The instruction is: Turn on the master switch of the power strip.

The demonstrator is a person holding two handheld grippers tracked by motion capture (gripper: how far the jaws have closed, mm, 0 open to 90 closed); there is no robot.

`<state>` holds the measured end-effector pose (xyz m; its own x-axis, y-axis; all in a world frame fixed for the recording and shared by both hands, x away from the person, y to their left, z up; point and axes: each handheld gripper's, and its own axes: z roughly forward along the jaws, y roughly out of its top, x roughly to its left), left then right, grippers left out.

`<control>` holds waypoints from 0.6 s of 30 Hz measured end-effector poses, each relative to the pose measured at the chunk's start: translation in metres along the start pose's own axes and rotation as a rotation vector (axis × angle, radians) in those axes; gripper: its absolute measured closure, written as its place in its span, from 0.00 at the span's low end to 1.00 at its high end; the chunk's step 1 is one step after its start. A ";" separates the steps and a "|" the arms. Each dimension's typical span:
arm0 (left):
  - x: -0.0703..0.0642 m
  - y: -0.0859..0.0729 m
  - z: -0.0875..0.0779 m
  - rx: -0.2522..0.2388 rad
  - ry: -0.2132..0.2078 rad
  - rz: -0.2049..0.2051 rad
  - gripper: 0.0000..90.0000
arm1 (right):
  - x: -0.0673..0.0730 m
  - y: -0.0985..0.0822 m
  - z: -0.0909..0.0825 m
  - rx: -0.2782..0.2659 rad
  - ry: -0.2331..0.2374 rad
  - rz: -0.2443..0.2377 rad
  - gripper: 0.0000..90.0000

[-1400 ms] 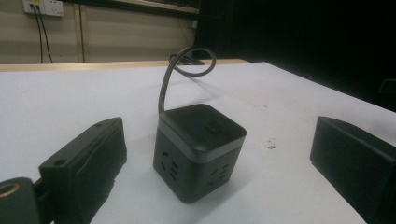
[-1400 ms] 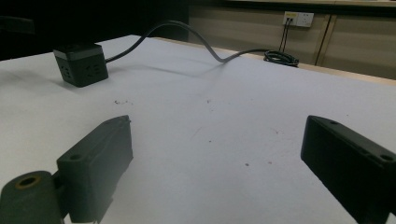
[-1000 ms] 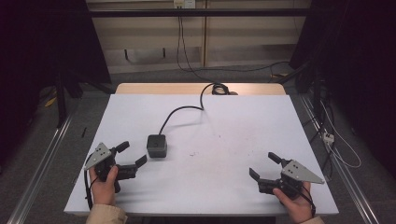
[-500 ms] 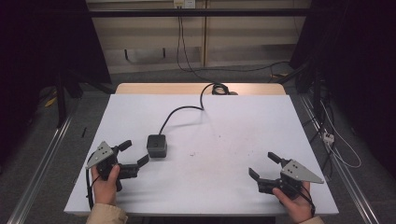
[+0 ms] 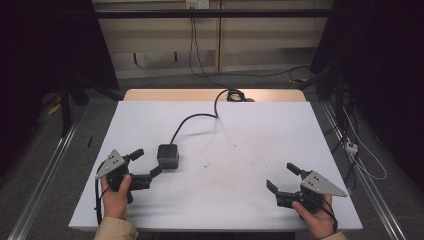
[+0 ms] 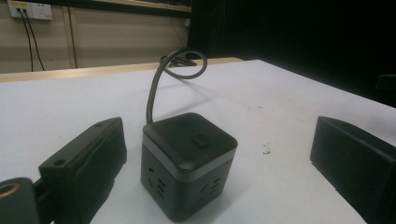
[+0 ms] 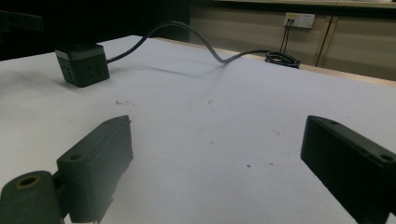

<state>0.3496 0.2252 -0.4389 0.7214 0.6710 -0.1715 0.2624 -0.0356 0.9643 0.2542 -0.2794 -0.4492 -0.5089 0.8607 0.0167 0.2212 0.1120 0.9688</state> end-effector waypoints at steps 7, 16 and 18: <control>-0.001 0.001 0.003 -0.002 0.000 0.008 0.04 | 0.000 0.000 0.000 0.000 0.002 -0.001 0.09; -0.002 0.003 0.011 0.016 0.010 0.003 0.05 | 0.000 0.000 0.000 -0.001 0.000 -0.002 0.09; -0.002 0.004 0.013 0.023 0.015 0.006 0.05 | 0.000 0.000 0.000 0.000 0.000 -0.001 0.09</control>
<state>0.3571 0.2144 -0.4376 0.7135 0.6817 -0.1622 0.2724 -0.0566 0.9605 0.2543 -0.2793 -0.4490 -0.5089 0.8607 0.0154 0.2206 0.1131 0.9688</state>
